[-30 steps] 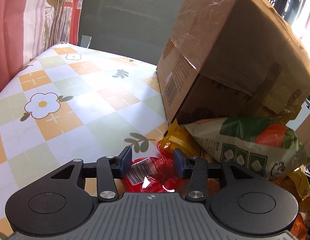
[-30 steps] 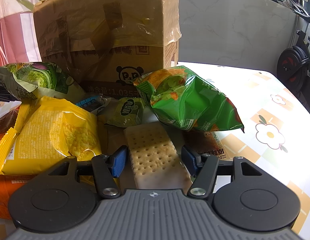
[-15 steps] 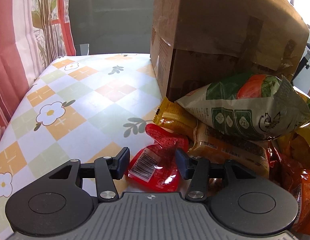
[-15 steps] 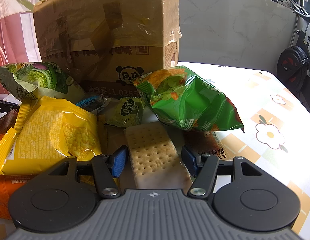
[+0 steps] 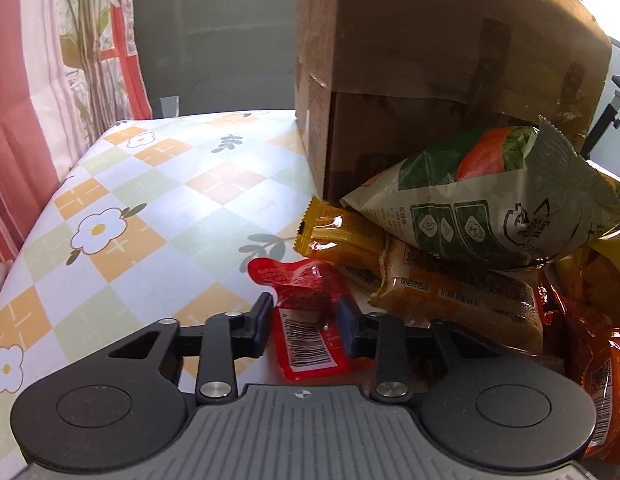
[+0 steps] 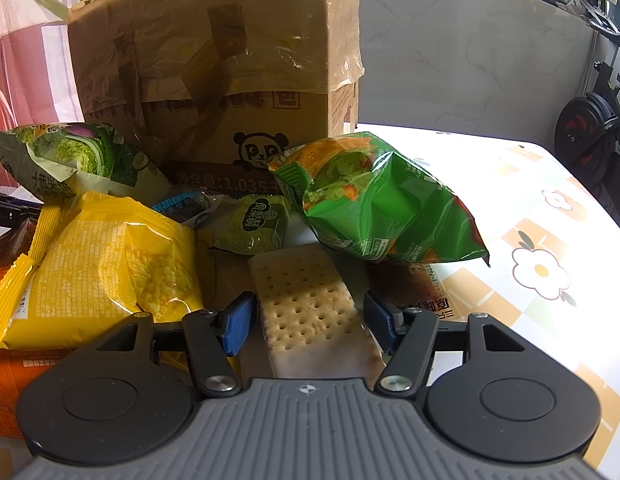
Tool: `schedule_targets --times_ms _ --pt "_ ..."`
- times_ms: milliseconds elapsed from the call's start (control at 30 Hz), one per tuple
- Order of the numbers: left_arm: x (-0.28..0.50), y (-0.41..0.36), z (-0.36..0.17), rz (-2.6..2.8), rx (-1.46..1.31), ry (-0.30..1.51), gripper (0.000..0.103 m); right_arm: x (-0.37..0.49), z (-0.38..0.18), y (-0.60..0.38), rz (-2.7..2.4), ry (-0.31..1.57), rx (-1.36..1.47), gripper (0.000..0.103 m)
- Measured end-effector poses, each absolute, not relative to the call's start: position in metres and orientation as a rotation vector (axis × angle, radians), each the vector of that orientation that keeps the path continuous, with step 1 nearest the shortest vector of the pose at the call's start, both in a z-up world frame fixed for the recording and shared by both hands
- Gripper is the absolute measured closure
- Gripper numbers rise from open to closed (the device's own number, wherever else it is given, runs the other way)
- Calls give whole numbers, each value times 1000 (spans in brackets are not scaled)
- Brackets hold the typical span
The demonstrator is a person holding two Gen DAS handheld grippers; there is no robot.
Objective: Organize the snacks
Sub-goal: 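Lift the red sachet with the left gripper while the right gripper grasps the cream cracker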
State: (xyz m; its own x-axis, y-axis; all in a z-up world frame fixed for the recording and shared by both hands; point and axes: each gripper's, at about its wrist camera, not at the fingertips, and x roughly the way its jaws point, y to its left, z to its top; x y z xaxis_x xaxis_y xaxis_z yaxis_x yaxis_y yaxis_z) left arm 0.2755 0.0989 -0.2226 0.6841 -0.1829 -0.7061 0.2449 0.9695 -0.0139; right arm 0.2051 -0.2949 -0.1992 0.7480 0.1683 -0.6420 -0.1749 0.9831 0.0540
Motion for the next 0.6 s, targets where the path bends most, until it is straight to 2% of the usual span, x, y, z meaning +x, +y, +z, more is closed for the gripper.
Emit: schedule_targets --times_ms 200,400,600 --pt "266 117 -217 -167 42 778 78 205 -200 -295 187 701 -10 39" --pt "250 132 -209 -125 -46 779 79 205 -199 -295 187 701 -9 39" --pt "235 120 -210 -180 21 812 79 205 -199 -295 186 700 -9 40"
